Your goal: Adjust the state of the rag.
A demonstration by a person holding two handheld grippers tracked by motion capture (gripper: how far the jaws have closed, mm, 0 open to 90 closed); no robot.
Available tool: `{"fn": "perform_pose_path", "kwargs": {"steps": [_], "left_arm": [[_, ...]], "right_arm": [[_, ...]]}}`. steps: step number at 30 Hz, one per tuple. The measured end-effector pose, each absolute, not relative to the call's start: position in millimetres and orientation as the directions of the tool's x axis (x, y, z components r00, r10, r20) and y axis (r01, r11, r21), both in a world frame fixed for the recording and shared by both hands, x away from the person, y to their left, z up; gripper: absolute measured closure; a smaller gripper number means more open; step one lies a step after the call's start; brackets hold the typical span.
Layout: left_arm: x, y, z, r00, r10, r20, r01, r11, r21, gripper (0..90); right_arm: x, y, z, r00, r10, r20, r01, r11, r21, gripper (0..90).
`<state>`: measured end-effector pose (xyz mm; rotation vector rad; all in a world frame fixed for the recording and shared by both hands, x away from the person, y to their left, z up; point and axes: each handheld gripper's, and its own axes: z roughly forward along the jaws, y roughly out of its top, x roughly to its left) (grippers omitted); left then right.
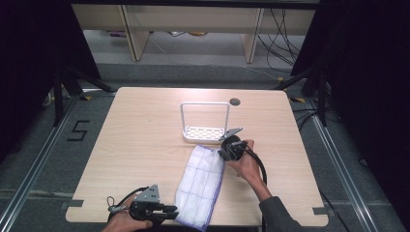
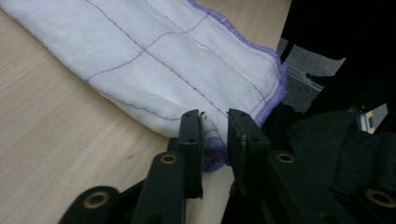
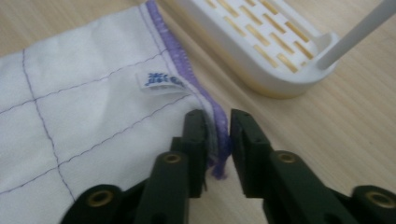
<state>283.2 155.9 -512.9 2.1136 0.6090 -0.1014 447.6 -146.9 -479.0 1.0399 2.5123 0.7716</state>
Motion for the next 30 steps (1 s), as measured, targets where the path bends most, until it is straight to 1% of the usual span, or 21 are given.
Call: {"fn": "perform_pose_path", "kwargs": {"steps": [1, 2, 3, 4, 7, 9, 10, 12, 13, 14, 16, 17, 18, 20, 21, 22, 24, 25, 26, 28, 30], "left_arm": [[284.5, 156.8, -511.3, 0.881, 0.376, -0.286, 0.446, -0.463, 0.766, 67.5], [285.3, 158.1, -509.2, 0.879, 0.387, -0.279, 0.447, -0.467, 0.763, 62.7], [286.9, 159.1, -506.6, 0.878, 0.388, -0.281, 0.447, -0.455, 0.770, 60.5], [289.5, 160.3, -503.8, 0.877, 0.395, -0.272, 0.442, -0.444, 0.780, 58.4], [301.9, 162.8, -494.6, 0.869, 0.419, -0.262, 0.438, -0.408, 0.801, 55.0], [314.4, 161.7, -489.8, 0.861, 0.455, -0.228, 0.425, -0.397, 0.814, 52.7], [321.2, 160.3, -488.1, 0.854, 0.470, -0.223, 0.428, -0.391, 0.815, 52.3], [336.4, 157.8, -485.5, 0.849, 0.485, -0.209, 0.423, -0.387, 0.819, 51.0], [343.1, 155.5, -485.4, 0.838, 0.505, -0.206, 0.427, -0.374, 0.823, 49.9], [350.8, 153.8, -485.5, 0.832, 0.514, -0.208, 0.432, -0.365, 0.825, 49.3], [366.8, 150.7, -485.9, 0.814, 0.543, -0.207, 0.442, -0.349, 0.826, 48.2], [376.8, 148.3, -486.3, 0.803, 0.560, -0.203, 0.449, -0.346, 0.824, 47.7], [385.0, 147.1, -486.6, 0.798, 0.568, -0.201, 0.453, -0.345, 0.822, 47.0], [400.2, 143.6, -487.5, 0.786, 0.588, -0.193, 0.459, -0.345, 0.818, 47.0], [404.7, 141.4, -487.9, 0.777, 0.601, -0.188, 0.462, -0.341, 0.819, 47.2], [412.8, 138.5, -488.7, 0.775, 0.605, -0.183, 0.464, -0.348, 0.814, 47.1], [423.3, 134.4, -491.0, 0.768, 0.627, -0.128, 0.444, -0.378, 0.812, 46.1], [428.0, 134.6, -491.2, 0.772, 0.623, -0.124, 0.448, -0.395, 0.802, 46.0], [431.1, 131.0, -492.9, 0.757, 0.636, -0.150, 0.463, -0.361, 0.809, 46.2], [436.9, 127.4, -494.8, 0.753, 0.642, -0.141, 0.461, -0.362, 0.811, 46.2], [442.9, 122.3, -498.1, 0.756, 0.636, -0.156, 0.470, -0.362, 0.805, 46.7]], "right_arm": [[447.6, -148.1, -478.3, -0.670, 0.738, -0.077, 0.557, 0.569, 0.605, 63.5], [447.0, -152.1, -475.3, -0.669, 0.741, -0.062, 0.562, 0.559, 0.610, 61.1], [446.2, -154.1, -473.7, -0.663, 0.747, -0.048, 0.569, 0.545, 0.616, 59.4], [444.3, -156.4, -471.1, -0.648, 0.761, -0.025, 0.586, 0.519, 0.622, 58.0], [442.1, -169.3, -462.8, -0.632, 0.774, -0.040, 0.561, 0.493, 0.665, 55.3], [440.4, -174.6, -459.4, -0.616, 0.787, -0.029, 0.564, 0.466, 0.682, 54.6], [440.1, -177.0, -458.6, -0.609, 0.793, -0.020, 0.563, 0.450, 0.694, 54.4], [439.2, -180.8, -456.1, -0.600, 0.800, 0.003, 0.586, 0.436, 0.683, 53.5], [439.6, -182.9, -456.5, -0.606, 0.795, -0.001, 0.577, 0.441, 0.688, 53.4], [437.7, -183.2, -455.5, -0.593, 0.805, 0.019, 0.599, 0.425, 0.679, 53.4], [437.9, -185.6, -457.6, -0.602, 0.798, 0.001, 0.583, 0.439, 0.684, 53.4], [437.1, -186.1, -457.6, -0.596, 0.803, 0.009, 0.596, 0.434, 0.675, 53.3], [436.6, -185.0, -460.4, -0.584, 0.811, 0.032, 0.605, 0.409, 0.683, 53.1], [437.4, -186.6, -461.7, -0.594, 0.804, 0.021, 0.608, 0.432, 0.666, 53.1], [436.8, -184.3, -464.3, -0.581, 0.813, 0.045, 0.622, 0.408, 0.668, 53.1], [437.5, -185.3, -464.6, -0.593, 0.805, 0.029, 0.619, 0.432, 0.656, 53.1], [437.2, -182.4, -466.6, -0.592, 0.805, 0.041, 0.638, 0.437, 0.634, 52.7], [438.4, -180.5, -469.9, -0.600, 0.800, 0.020, 0.619, 0.448, 0.645, 52.7], [438.2, -179.3, -468.6, -0.601, 0.798, 0.033, 0.637, 0.454, 0.623, 52.7], [439.8, -177.4, -471.4, -0.608, 0.793, 0.021, 0.630, 0.467, 0.621, 52.6], [440.9, -174.9, -473.5, -0.605, 0.795, 0.036, 0.642, 0.461, 0.613, 52.6]]}}
